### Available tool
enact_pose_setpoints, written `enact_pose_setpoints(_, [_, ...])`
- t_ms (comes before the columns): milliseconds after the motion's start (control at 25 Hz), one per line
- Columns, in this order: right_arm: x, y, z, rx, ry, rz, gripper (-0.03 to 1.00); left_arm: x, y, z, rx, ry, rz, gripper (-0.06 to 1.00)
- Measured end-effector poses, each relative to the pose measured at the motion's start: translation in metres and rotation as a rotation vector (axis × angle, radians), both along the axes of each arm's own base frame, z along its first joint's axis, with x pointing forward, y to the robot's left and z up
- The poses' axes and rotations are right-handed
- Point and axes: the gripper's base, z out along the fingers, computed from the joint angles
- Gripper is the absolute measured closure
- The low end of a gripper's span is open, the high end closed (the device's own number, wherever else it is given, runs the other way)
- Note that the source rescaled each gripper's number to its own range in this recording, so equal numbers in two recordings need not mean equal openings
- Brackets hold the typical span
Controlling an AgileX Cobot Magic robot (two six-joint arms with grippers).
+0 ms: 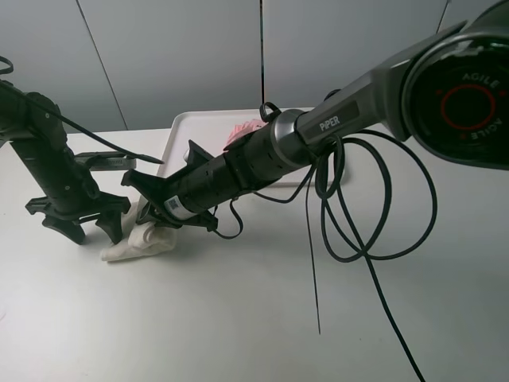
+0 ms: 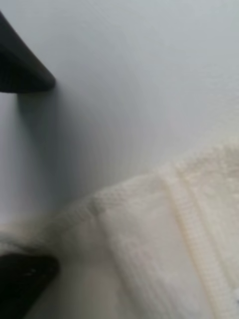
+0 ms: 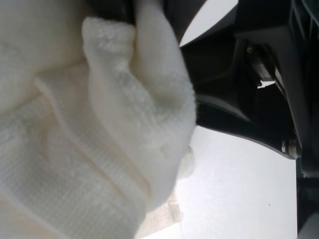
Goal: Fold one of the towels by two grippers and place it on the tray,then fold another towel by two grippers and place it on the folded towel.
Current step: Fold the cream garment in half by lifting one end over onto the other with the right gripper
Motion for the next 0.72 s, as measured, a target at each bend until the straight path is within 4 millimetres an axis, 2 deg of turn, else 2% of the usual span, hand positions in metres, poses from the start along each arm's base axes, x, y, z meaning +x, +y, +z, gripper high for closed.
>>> enact_pose_setpoints(360, [0.0, 0.0, 0.0, 0.001, -0.001, 0.002, 0.91, 0.003, 0.0, 0.006, -0.03, 0.026, -0.029, 0.05])
enact_pose_setpoints(720, [0.0, 0.0, 0.0, 0.001, 0.0, 0.003, 0.91, 0.029, 0.016, 0.069, -0.073, -0.115, 0.007, 0.05])
